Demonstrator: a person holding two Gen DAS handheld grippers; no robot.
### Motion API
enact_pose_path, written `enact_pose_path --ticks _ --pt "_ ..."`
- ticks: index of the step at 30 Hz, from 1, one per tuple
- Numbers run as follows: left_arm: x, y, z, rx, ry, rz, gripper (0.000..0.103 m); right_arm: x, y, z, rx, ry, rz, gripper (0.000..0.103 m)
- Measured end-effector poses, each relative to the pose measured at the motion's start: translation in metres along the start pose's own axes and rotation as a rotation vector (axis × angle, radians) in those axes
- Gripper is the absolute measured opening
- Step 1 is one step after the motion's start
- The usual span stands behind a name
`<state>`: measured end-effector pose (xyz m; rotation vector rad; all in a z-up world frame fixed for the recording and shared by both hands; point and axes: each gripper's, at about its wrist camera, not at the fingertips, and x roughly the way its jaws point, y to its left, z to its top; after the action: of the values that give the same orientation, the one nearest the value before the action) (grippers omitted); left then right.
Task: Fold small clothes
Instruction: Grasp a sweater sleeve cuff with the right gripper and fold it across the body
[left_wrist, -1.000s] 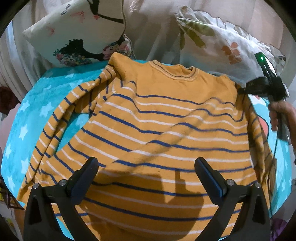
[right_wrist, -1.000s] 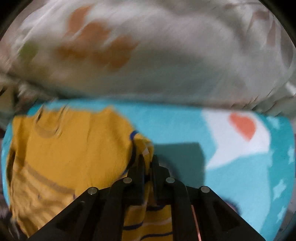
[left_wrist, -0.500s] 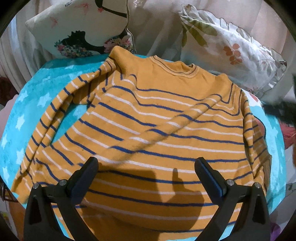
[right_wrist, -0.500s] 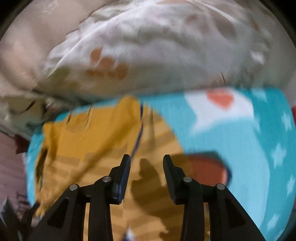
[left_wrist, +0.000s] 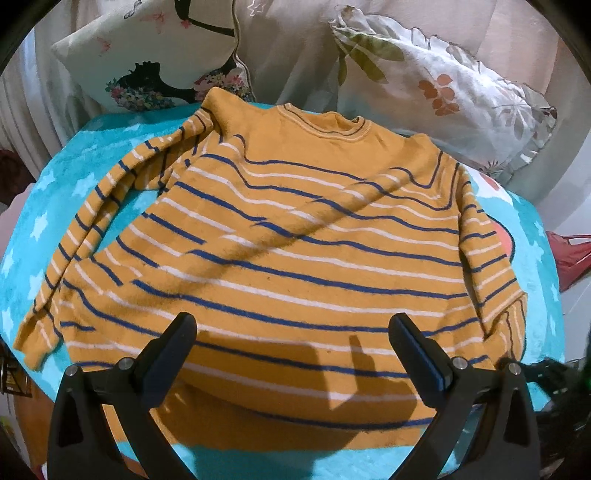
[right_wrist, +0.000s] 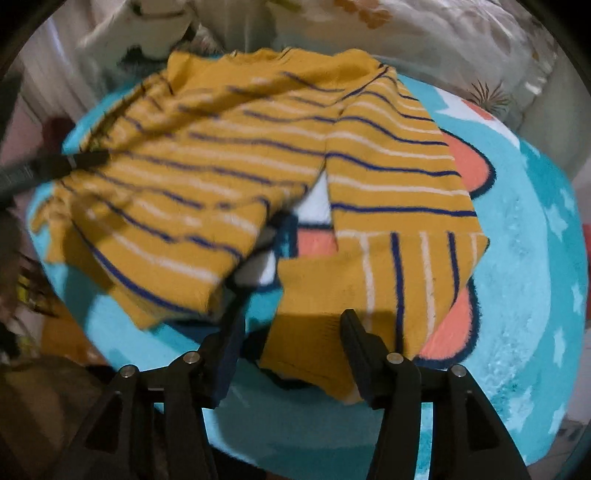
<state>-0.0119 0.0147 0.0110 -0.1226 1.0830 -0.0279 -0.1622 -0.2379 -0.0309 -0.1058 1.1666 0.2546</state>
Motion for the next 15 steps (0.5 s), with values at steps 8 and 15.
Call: enact_pose_path --ticks 8,15 --pt "-0.017 -0.011 -0.003 -0.006 -0.057 -0.001 0.103 -0.044 -0.066 -0.011 0.299 -0.177 -0.038 0.006" --pt "-0.028 0.018 0.003 -0.075 -0.106 0.026 0.103 -0.101 -0.191 -0.072 0.724 -0.290 -0.239 0.006"
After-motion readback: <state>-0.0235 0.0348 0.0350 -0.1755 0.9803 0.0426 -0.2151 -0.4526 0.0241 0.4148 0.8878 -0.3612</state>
